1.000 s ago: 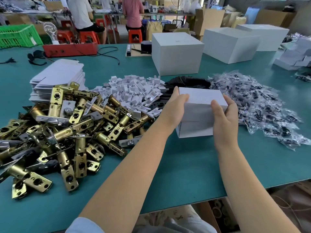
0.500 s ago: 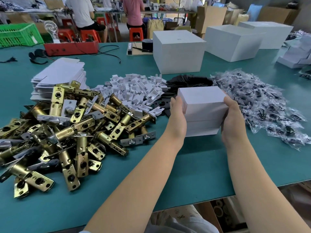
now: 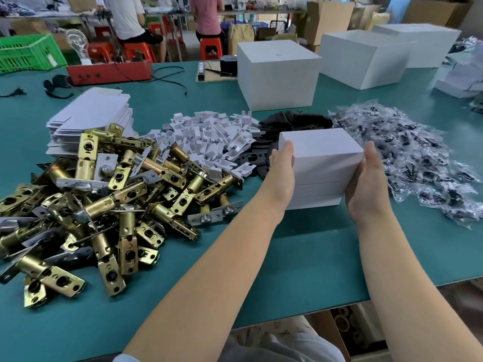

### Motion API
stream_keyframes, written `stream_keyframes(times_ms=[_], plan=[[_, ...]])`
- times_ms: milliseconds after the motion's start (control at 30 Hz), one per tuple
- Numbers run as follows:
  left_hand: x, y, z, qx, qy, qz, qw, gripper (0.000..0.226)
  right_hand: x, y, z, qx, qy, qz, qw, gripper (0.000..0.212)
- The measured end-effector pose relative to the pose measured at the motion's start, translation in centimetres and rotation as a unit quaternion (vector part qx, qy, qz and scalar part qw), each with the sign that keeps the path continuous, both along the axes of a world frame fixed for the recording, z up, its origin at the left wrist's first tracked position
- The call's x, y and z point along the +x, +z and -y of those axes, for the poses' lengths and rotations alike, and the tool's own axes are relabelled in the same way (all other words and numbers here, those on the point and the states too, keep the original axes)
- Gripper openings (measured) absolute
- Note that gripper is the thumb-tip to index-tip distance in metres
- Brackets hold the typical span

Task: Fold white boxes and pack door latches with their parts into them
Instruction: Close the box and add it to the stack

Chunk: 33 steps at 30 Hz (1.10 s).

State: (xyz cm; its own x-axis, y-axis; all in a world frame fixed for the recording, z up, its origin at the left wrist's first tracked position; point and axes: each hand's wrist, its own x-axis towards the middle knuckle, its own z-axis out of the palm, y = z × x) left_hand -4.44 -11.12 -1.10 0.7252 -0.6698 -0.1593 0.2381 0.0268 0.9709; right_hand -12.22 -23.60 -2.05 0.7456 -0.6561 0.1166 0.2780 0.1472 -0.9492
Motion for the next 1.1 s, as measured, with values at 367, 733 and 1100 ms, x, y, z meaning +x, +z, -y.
stream_keyframes(times_ms=[367, 733, 1100], plan=[[-1.0, -1.9, 0.4, -0.017, 0.059, -0.051, 0.997, 0.073, -0.1, -0.5, 0.8, 0.074, 0.088, -0.063, 0.991, 0.063], [-0.6, -0.9, -1.5, -0.029, 0.076, -0.029, 0.996, 0.042, 0.8, -1.1, -0.5, 0.083, 0.116, -0.054, 0.988, 0.060], [1.2, -1.0, -3.3, -0.053, 0.089, -0.026, 0.994, 0.051, 3.5, -0.8, -2.7, 0.075, 0.115, -0.084, 0.987, 0.066]])
